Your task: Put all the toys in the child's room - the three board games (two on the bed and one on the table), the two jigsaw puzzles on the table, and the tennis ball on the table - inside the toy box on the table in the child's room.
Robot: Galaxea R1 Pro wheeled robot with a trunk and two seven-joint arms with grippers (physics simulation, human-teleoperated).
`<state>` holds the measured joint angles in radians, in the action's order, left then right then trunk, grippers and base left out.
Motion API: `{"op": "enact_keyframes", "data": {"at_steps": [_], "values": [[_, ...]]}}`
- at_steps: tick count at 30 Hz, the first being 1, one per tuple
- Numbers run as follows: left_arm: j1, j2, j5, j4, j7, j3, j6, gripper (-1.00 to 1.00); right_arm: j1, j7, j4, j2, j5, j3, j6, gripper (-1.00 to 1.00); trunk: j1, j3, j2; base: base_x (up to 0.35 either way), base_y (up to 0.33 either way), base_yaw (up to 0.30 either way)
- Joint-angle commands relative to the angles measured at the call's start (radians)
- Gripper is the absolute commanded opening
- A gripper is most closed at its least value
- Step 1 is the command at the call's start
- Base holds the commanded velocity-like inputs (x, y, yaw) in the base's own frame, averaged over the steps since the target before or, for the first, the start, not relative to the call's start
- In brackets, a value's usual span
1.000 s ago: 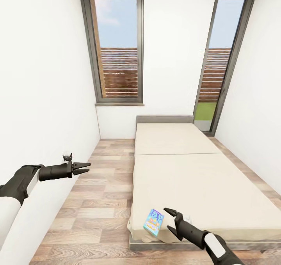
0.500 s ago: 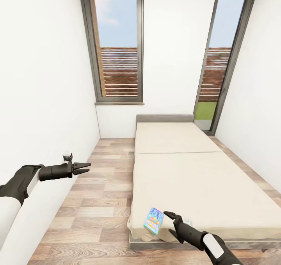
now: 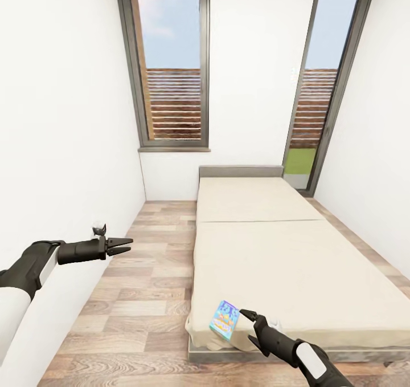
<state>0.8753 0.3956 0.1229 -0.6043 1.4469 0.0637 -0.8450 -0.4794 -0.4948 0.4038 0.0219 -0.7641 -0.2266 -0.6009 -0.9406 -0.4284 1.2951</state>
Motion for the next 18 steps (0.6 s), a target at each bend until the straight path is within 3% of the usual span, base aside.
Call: {"op": "enact_keyframes", "data": {"at_steps": [1, 18], "values": [[0.001, 0.0, 0.001, 0.0, 0.003, 0.0, -0.011, 1.0, -0.001, -0.001, -0.001, 0.0, -0.003, -0.006, -0.007, 1.0, -0.004, -0.004, 0.008, 0.0, 0.0, 0.0], [0.001, 0.0, 0.003, 0.0, 0.007, -0.001, -0.009, 1.0, -0.001, -0.031, -0.028, 0.001, -0.018, -0.016, 0.045, 1.0, -0.069, -0.058, 0.127, 0.0, 0.0, 0.0]]}}
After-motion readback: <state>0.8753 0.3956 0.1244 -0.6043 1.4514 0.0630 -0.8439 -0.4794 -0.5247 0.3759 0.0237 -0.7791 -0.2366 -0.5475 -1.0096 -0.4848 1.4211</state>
